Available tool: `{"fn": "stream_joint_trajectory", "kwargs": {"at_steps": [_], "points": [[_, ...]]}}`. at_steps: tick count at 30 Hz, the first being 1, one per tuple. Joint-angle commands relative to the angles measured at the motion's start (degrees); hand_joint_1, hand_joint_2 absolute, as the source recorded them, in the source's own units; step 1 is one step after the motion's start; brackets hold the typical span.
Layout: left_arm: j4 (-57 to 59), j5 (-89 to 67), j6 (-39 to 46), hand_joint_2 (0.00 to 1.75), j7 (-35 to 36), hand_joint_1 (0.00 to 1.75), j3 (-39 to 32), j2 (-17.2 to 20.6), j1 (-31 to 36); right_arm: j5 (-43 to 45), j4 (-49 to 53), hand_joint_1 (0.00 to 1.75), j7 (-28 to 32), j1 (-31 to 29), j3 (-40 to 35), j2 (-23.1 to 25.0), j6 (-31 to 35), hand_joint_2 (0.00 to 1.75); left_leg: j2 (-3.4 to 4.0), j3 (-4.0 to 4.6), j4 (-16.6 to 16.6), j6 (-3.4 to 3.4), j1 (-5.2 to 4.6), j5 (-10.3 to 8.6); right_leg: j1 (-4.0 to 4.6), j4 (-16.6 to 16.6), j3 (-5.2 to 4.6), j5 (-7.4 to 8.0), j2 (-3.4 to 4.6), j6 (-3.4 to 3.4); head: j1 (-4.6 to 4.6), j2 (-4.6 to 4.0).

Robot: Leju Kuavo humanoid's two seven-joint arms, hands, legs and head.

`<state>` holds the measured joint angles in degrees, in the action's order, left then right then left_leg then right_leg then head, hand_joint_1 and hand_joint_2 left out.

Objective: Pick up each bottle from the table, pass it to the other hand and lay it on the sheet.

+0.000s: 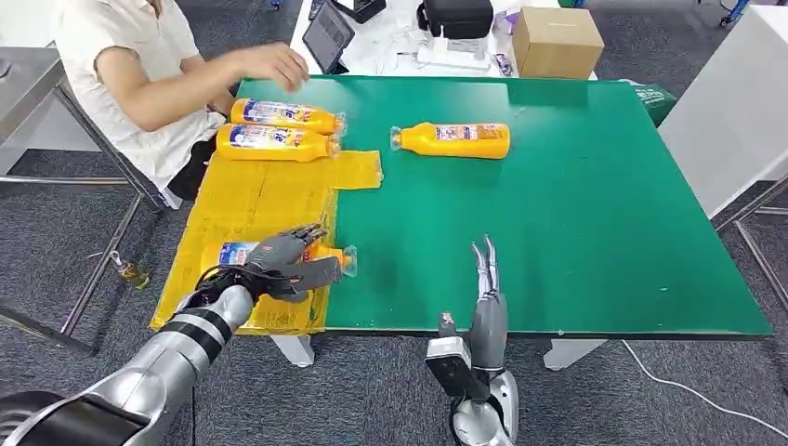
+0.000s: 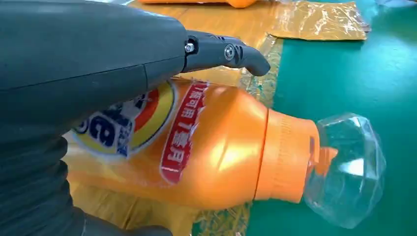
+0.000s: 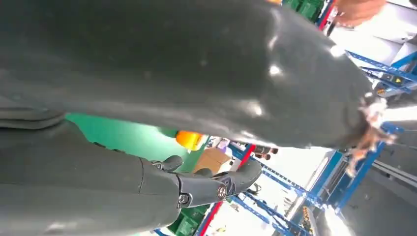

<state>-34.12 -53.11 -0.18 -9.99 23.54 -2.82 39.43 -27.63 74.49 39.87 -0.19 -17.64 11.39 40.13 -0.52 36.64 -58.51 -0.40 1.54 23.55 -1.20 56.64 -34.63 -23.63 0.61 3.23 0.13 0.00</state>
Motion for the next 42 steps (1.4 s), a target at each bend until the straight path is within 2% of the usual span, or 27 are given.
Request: {"fn": "stream_joint_trajectory", "kwargs": {"at_steps": [1, 6, 12, 13, 14, 19, 20, 22, 23, 24, 27, 28, 29, 32, 34, 37, 39, 41, 42], "points": [[3.0, 0.0, -0.6, 1.75, 0.0, 0.0, 2.4, -0.5, 2.9, 0.3, -4.1, 0.0, 0.1, -2.3, -1.1, -1.7, -0.1, 0.0, 0.02, -0.12, 0.0, 0.07, 0.01, 0.04, 0.04, 0.0, 0.14, -0.03, -0.05, -0.09, 0.0, 0.0], [3.0, 0.0, -0.6, 1.75, 0.0, 0.0, 2.4, -0.5, 2.9, 0.3, -4.1, 0.0, 0.1, -2.3, -1.1, -1.7, -0.1, 0.0, 0.03, -0.11, 0.0, 0.08, 0.01, 0.04, 0.04, 0.0, 0.13, -0.03, -0.04, -0.09, 0.0, 0.0], [-5.4, 2.0, 8.3, 1.75, -2.9, 0.0, 3.6, -0.4, -1.6, -0.8, -4.3, 0.0, 0.1, -1.7, 0.1, -1.5, -0.1, 0.0, 0.02, -0.11, 0.0, 0.07, -0.01, 0.03, 0.02, -0.1, 0.12, -0.02, -0.05, -0.07, 0.0, 0.0], [-9.8, 4.2, 10.7, 1.75, -3.8, 0.0, 2.9, -0.5, -4.0, -1.5, -4.1, 0.0, 0.1, -1.4, 0.8, -1.3, -0.1, 0.0, 0.04, -0.42, 0.1, 0.19, -0.01, 0.13, 0.06, -0.1, 0.45, -0.13, -0.11, -0.19, 0.0, 0.0], [-13.4, 5.6, 12.6, 1.75, -4.7, 0.0, 2.6, -0.5, -6.3, -1.4, -3.8, 0.0, 0.1, -1.1, 1.0, -1.2, -0.1, 0.0, 0.04, -0.21, 0.1, 0.11, -0.03, 0.06, 0.0, -0.1, 0.21, -0.05, -0.04, -0.09, -0.02, 0.0], [-33.8, 9.3, 19.0, 1.75, -6.4, 0.0, 4.8, 2.0, -19.4, -3.5, -2.2, 0.0, 0.1, 1.1, 3.7, -0.7, -0.1, 0.0, 0.18, -0.46, 0.2, 0.15, -0.07, 0.19, -0.01, -0.2, 0.43, -0.13, 0.06, -0.13, 0.0, 0.0], [-36.3, 9.9, 19.3, 1.75, -6.4, 0.0, 5.2, 2.5, -21.1, -3.9, -1.9, 0.0, 0.1, 1.5, 4.1, -0.7, -0.1, 0.0, 0.16, -0.29, 0.1, 0.09, -0.07, 0.15, -0.03, -0.1, 0.25, -0.08, 0.09, -0.09, -0.02, 0.0], [-40.8, 12.4, 19.1, 1.75, -7.6, 0.0, 5.6, 3.2, -24.0, -3.7, -1.5, 0.0, 0.1, 1.9, 4.6, -0.7, -0.1, 0.0, 0.24, -0.59, 0.2, 0.14, -0.07, 0.31, 0.01, -0.2, 0.53, -0.2, 0.11, -0.19, 0.0, 0.0], [-43.9, 14.1, 19.0, 1.75, -8.6, 0.0, 5.8, 3.5, -25.8, -3.3, -1.5, 0.0, 0.1, 2.0, 4.7, -0.9, -0.1, 0.0, 0.19, -0.23, 0.1, 0.07, -0.07, 0.17, -0.02, -0.1, 0.18, -0.09, 0.11, -0.1, 0.0, 0.0], [-45.8, 15.7, 18.5, 1.75, -9.0, 0.0, 5.9, 3.7, -26.8, -3.5, -1.4, 0.0, 0.1, 2.1, 5.1, -0.9, -0.1, 0.0, 0.24, -0.38, 0.1, 0.1, -0.06, 0.25, 0.0, -0.1, 0.32, -0.16, 0.12, -0.16, -0.02, 0.0], [-53.7, 31.6, 13.5, 1.75, -13.1, 0.0, 4.3, 2.2, -33.2, -4.0, -2.6, 0.0, 0.1, 2.3, 8.5, -1.7, -0.1, 0.0, 0.21, -0.25, 0.0, 0.06, -0.05, 0.28, 0.0, -0.1, 0.18, -0.15, 0.09, -0.13, -0.02, 0.0], [-55.1, 36.7, 11.3, 1.75, -12.5, 0.0, 3.6, 1.8, -35.2, -3.4, -2.8, 0.0, 0.1, 2.5, 10.2, -2.2, -0.1, 0.0, 0.27, -0.62, 0.1, 0.16, -0.06, 0.45, 0.04, -0.1, 0.55, -0.3, 0.08, -0.25, -0.02, 0.0], [-55.5, 38.6, 10.4, 1.75, -12.1, 0.0, 3.3, 1.8, -36.1, -4.7, -2.6, 0.0, 0.1, 2.7, 12.2, -2.3, -0.1, 1.75, 0.17, -0.23, 0.1, 0.06, -0.05, 0.25, 0.0, -0.1, 0.17, -0.13, 0.07, -0.1, 0.0, 0.0], [-55.4, 42.2, 8.6, 1.75, -12.8, 0.0, 2.7, 2.1, -37.4, -8.2, -3.3, 0.0, 0.1, 2.8, 17.3, -2.7, -0.1, 1.75, 0.06, -0.12, 0.1, 0.03, -0.04, 0.18, -0.01, -0.1, 0.09, -0.1, -0.03, -0.08, 0.02, 0.0], [-55.2, 42.3, 8.6, 1.75, -12.8, 0.0, 2.6, 2.1, -37.5, -7.9, -3.4, 0.0, 0.1, 2.7, 17.3, -3.0, -0.1, 1.75, 0.07, -0.38, 0.1, 0.12, -0.04, 0.28, 0.02, -0.2, 0.37, -0.19, -0.07, -0.16, -0.02, 0.0], [-54.9, 43.0, 8.0, 1.75, -12.9, 0.0, 2.4, 2.0, -37.1, -9.6, -3.7, 0.0, 0.1, 2.6, 18.3, -2.7, -0.1, 1.75, 0.03, -0.13, 0.1, 0.04, -0.03, 0.2, 0.01, -0.1, 0.13, -0.12, -0.05, -0.11, 0.0, 0.0], [-54.5, 44.5, 6.9, 1.75, -13.4, 0.0, 1.9, 1.6, -37.2, -13.8, -6.0, 0.0, 0.1, 1.5, 20.5, -3.4, -0.1, 1.75, 0.08, -0.33, 0.1, 0.08, -0.04, 0.25, 0.03, -0.1, 0.3, -0.17, -0.05, -0.2, -0.02, 0.0], [-53.0, 45.9, 6.8, 1.75, -13.4, 0.0, 1.1, 0.3, -37.3, -25.1, -6.7, 0.0, -1.4, 0.4, 26.9, -3.4, -0.1, 1.75, 0.03, -0.3, 0.1, 0.07, -0.04, 0.21, 0.02, -0.2, 0.29, -0.13, -0.08, -0.16, 0.0, 0.0], [-52.4, 46.1, 7.2, 1.75, -13.3, 0.0, 1.0, -0.3, -37.2, -27.8, -6.1, 0.0, -0.9, -0.3, 30.3, -2.6, -0.1, 1.75, 0.03, -0.44, 0.2, 0.11, -0.04, 0.25, 0.03, -0.2, 0.43, -0.17, -0.11, -0.21, -0.02, 0.0]]}}
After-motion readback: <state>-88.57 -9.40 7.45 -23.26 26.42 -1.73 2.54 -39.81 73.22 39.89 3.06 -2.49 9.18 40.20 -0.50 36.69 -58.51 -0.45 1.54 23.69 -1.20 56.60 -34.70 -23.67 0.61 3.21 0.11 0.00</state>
